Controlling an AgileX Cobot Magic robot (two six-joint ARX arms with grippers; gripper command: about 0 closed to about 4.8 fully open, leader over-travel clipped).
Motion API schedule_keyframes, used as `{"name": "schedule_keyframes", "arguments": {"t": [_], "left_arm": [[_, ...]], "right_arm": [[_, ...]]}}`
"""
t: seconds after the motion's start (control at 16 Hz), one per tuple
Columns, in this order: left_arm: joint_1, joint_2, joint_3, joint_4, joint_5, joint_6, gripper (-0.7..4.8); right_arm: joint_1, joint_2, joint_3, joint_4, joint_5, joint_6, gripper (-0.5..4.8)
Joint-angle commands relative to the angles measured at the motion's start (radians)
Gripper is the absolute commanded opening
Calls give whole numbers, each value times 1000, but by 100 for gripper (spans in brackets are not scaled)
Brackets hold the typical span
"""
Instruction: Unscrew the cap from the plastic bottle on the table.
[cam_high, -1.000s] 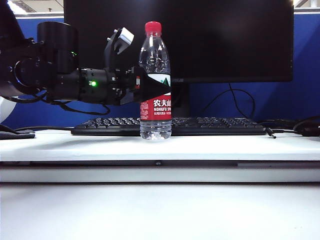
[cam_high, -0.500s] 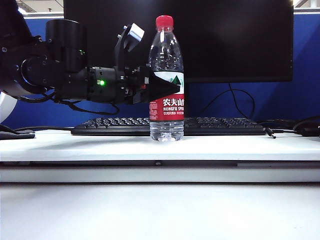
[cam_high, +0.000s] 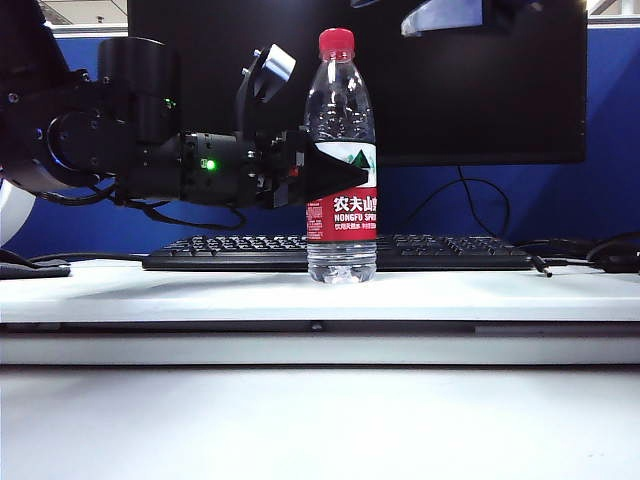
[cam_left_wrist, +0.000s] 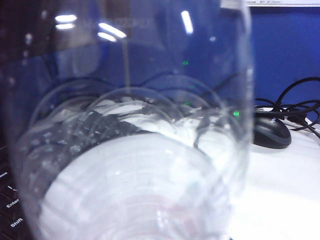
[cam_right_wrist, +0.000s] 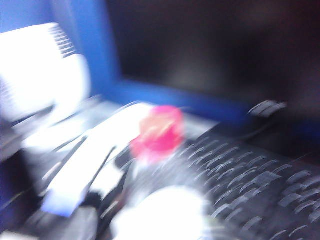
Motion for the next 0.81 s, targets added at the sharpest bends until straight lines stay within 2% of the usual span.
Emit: {"name": "schedule_keyframes", "arguments": {"t": [0.06,0.19,0.38,0.5,0.63,0.81], "left_arm": [[-6,0,1,-3,8,-19,299],[-13,0,1,-2,8,-18,299],[-14,0,1,-2,8,-19,299],[-14,0,1,-2,8,-18,299],[-15,0,1,-2,8,-19,299],[-15,0,1,-2,8,-19,299]], "right_arm": [[65,102,19,176,160,-48,275],[84,177,76,166,209,-44,275],[127,255,188,153,337,-41,274],[171,275,248,88,531,-36,241],[185,291,248,88,558,-16,215],[193,340,249,87,577,60,215]]}}
